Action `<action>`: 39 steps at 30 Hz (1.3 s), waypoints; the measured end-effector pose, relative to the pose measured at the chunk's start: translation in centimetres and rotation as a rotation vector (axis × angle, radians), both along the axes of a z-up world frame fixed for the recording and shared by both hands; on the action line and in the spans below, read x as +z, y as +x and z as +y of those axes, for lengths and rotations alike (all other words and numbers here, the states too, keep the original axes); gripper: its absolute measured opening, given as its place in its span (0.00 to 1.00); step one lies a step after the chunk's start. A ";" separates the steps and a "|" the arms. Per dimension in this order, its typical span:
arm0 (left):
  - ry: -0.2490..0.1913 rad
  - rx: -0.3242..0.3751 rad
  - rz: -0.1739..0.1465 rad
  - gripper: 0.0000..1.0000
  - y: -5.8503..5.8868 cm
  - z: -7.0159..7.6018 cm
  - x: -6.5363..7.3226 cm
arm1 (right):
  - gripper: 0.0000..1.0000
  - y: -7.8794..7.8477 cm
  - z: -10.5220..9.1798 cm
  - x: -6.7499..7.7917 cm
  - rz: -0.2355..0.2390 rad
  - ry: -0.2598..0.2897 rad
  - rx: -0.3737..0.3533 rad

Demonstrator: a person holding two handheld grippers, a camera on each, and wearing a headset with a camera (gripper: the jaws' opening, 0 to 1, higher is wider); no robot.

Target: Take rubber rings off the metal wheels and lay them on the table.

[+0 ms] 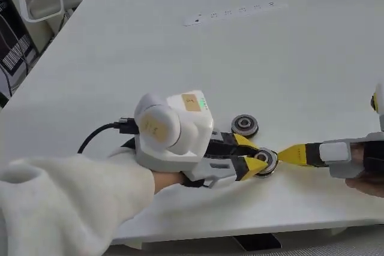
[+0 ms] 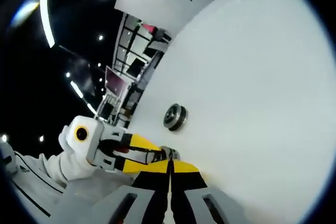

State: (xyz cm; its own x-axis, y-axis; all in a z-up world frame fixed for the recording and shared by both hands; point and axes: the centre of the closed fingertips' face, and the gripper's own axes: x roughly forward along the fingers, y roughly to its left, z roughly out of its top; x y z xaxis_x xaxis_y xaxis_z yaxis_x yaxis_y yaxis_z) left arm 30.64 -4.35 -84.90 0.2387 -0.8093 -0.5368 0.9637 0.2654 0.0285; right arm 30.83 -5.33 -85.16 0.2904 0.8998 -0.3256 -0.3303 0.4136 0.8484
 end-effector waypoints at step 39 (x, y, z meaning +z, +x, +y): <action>-0.003 0.009 0.003 0.13 0.0 0.0 0.0 | 0.00 -0.8 1.7 1.1 -0.081 -0.021 0.100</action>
State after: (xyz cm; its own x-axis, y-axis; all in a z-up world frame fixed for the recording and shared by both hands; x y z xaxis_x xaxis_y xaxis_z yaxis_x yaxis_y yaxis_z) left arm 30.69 -4.38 -84.94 0.2447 -0.8089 -0.5347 0.9613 0.2744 0.0249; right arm 30.01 -3.59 -84.04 0.2255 0.9189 -0.3236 -0.4378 0.3923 0.8090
